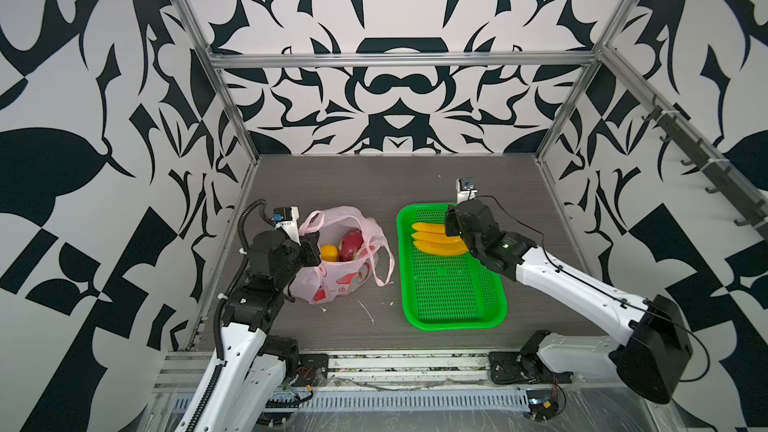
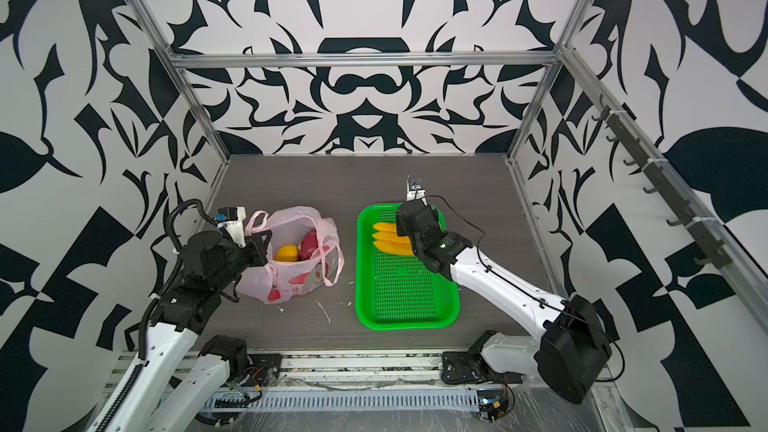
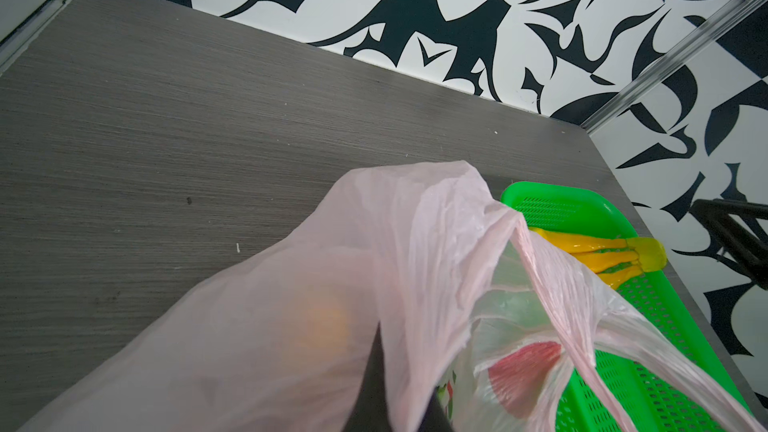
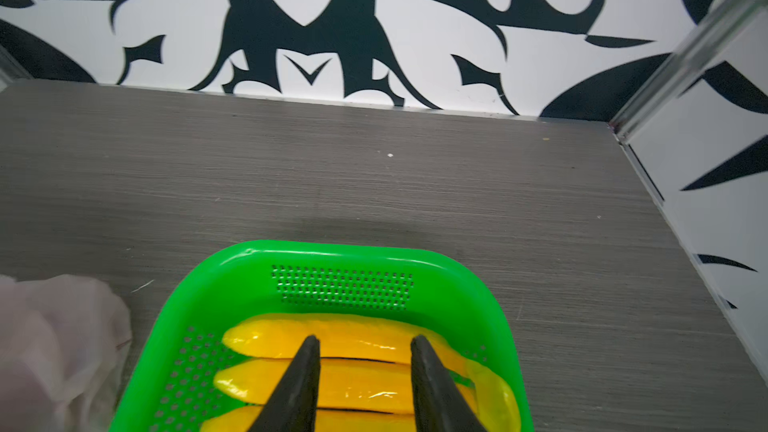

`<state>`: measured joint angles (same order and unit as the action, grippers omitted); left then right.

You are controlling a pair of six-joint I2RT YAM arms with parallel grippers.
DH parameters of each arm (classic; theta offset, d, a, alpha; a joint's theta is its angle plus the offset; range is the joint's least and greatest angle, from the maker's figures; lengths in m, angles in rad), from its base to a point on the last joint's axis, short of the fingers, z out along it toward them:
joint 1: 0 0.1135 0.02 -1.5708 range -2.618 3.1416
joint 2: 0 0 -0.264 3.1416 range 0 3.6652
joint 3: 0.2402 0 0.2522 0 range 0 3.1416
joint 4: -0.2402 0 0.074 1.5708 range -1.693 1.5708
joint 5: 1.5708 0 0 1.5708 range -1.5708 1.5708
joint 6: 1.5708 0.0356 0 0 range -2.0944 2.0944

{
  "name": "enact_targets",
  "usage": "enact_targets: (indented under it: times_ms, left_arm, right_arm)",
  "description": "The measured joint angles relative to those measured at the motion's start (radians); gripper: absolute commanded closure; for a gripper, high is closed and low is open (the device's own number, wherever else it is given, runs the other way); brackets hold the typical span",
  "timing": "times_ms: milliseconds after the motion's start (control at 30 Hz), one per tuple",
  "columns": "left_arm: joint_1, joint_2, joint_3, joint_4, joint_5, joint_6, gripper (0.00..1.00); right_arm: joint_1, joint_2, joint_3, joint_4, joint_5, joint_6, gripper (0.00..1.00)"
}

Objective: Untie the knot of the plastic bag and take out the fruit
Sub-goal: 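Raise the right gripper and move it back toward the pink bag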

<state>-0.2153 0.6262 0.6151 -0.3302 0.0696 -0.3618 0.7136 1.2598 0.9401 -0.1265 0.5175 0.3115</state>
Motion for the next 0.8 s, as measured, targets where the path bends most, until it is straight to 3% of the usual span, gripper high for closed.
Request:
enact_targets:
  times_ms: [467, 800]
  left_arm:
    - [0.0, -0.043, 0.0, -0.024, -0.003, 0.003, 1.0]
    - [0.0, -0.05, 0.0, -0.056, -0.026, 0.003, 1.0]
  right_arm:
    - [0.3, 0.2, 0.328, -0.084, -0.022, -0.058, 0.67]
    - [0.403, 0.383, 0.489, -0.064, -0.105, -0.078, 0.67]
